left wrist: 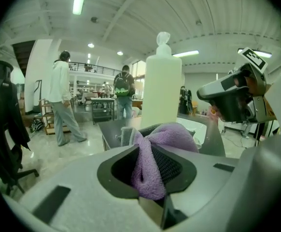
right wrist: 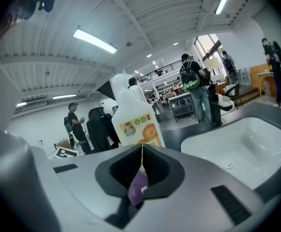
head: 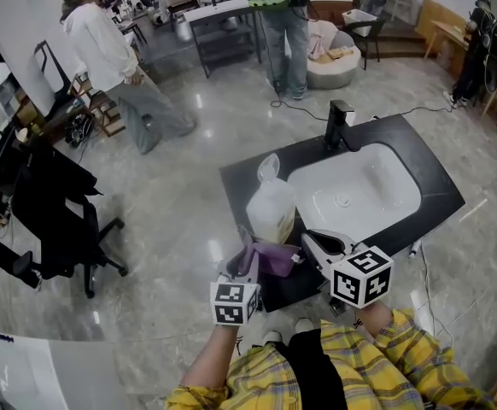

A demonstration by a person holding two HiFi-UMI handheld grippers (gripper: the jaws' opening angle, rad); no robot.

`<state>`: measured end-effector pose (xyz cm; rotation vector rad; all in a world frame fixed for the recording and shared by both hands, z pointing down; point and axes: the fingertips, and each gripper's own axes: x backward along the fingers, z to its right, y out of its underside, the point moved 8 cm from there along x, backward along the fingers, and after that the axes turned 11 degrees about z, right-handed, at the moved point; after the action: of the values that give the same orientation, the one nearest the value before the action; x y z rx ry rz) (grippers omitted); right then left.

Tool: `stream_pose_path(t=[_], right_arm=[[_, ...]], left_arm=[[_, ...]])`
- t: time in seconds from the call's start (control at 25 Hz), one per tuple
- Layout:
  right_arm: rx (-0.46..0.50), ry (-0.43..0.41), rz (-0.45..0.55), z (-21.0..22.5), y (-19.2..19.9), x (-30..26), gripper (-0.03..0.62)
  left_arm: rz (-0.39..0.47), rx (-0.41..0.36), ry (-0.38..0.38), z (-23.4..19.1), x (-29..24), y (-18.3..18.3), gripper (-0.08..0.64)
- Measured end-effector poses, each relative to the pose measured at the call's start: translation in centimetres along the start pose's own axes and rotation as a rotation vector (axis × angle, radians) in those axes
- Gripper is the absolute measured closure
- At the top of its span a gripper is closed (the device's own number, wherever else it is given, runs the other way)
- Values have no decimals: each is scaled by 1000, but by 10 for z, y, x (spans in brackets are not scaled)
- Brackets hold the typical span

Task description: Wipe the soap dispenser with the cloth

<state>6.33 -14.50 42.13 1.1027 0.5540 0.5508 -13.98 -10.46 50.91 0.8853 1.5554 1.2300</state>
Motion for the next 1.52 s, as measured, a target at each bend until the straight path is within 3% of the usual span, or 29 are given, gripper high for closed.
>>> stream_pose_path(t=[0.24,0.48,0.76,1.08,1.12,1.16,1.2,1.52], right_arm=[[0,-25,19,1,-6,-1,584],[1,-61,104,9,-28,2,584],[58,-155,160,7,-62,3,584],[137,-275,161,5,-82,-15,581],[139,-290,163,5,-85,-18,560],[139,-311,161,4,-88,-22,472],[141,-334,157,3,-89,-25,428],[233,-508,113,-4,-99,-56,422]], left_arm=[[-4,-62,19,11,11,-10,494],[119,-70,82,21,46,-66,494],[240,28,118,22,78,-122,494],[243,68,94,20,87,-126,494],[242,68,92,21,88,-126,494],[242,68,90,21,89,-126,494],[242,69,88,22,90,-126,494],[249,86,53,25,95,-126,494]])
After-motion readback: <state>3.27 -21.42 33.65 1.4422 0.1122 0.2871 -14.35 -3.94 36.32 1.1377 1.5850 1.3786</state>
